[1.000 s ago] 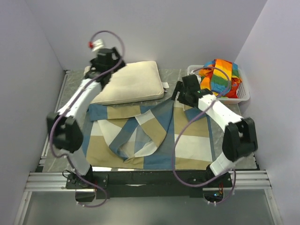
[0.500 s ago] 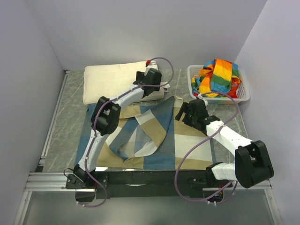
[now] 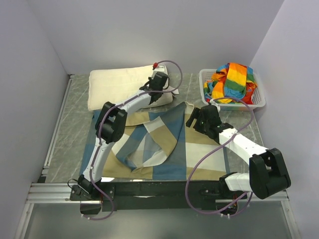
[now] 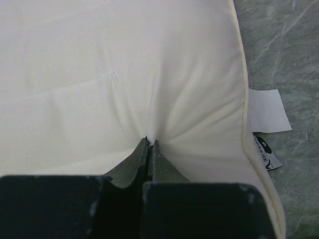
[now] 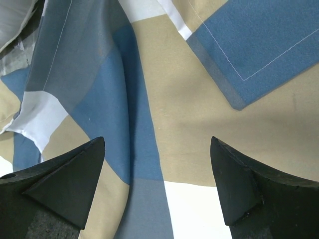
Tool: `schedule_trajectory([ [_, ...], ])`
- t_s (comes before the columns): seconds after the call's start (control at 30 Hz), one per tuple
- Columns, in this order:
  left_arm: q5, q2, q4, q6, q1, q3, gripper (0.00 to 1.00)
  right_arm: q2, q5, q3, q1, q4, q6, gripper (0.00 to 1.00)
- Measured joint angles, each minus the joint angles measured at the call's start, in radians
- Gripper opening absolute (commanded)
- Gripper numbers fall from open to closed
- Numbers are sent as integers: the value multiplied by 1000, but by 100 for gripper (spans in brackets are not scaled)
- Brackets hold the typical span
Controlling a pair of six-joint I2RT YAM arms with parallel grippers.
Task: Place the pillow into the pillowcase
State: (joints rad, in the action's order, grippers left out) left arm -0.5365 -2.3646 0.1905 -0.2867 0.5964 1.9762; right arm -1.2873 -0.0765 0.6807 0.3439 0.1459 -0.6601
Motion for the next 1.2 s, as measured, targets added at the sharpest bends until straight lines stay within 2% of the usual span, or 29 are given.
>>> schedule_trajectory([
  [0.17, 29, 115, 43, -8, -28, -65, 1, -8, -13, 40, 43, 18, 15, 91],
  [0.33, 71, 312, 143, -23, -129, -103, 1, -59, -31, 129, 109, 33, 34, 90],
  [0.47, 64, 518, 178, -30, -212, -156, 1, -179, -31, 262, 133, 41, 46, 89],
  [0.63, 72, 720, 214, -59, -264, -232, 1, -356, -36, 430, 157, 58, 52, 84],
  [0.87, 116, 914, 267, -95, -309, -367, 1, -533, -29, 562, 186, 94, 40, 80],
  [1.07, 139, 1024, 325, -94, -346, -451, 1, -634, -18, 658, 187, 134, 20, 70],
  [1.17, 139, 1067, 360, -86, -360, -462, 1, -663, -8, 705, 187, 150, 12, 48],
  [1.2, 138, 1083, 372, -83, -363, -467, 1, -677, -3, 729, 186, 158, 10, 29],
])
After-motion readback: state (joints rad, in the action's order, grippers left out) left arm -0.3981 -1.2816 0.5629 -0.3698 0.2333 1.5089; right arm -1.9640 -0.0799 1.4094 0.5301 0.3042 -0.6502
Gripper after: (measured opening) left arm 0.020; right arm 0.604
